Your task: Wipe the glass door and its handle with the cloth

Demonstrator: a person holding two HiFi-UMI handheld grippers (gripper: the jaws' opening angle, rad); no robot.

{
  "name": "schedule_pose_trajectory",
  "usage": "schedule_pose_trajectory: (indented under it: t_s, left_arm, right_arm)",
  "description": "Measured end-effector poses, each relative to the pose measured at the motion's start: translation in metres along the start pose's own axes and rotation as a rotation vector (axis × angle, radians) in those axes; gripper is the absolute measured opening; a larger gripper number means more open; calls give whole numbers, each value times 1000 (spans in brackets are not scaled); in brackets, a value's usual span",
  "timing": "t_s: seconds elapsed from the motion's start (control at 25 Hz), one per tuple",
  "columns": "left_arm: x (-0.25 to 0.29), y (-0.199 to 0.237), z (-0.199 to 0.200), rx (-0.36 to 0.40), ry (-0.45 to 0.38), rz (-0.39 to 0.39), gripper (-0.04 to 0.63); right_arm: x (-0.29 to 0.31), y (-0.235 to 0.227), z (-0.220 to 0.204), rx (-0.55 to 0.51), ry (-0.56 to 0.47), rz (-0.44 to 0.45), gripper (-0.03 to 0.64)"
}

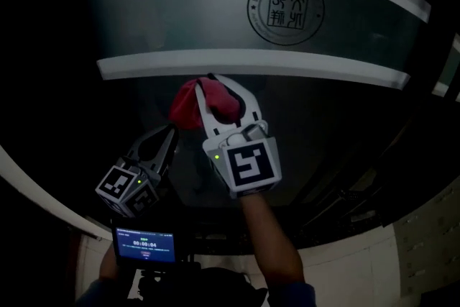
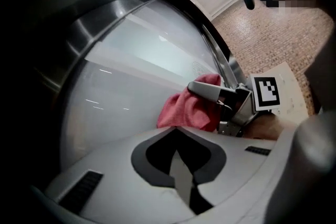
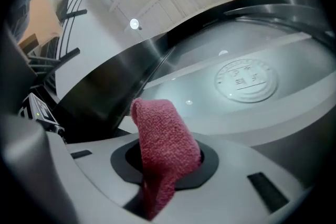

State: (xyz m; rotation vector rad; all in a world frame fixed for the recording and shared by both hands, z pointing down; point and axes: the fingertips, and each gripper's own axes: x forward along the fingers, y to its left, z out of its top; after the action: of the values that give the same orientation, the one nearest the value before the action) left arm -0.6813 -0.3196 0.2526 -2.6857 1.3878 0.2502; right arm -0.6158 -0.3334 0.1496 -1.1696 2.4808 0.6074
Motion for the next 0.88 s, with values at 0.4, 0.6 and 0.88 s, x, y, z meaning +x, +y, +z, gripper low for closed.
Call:
schedule_pose_trajectory:
  t_s: [0.4,0.6,0.88]
  left_arm:
    - [72,-87,-24,0,16,-145,11]
    - [87,-104,-37,-16,32,-133,11]
    - [84,-103,-44,-15,45,-91,11]
  right_arm:
    - [-148,-213,1,-115,77,-400,84]
    - [-197,-275,2,-143,113,-525,84]
    - [-200,-271,-5,-118,95,-515,84]
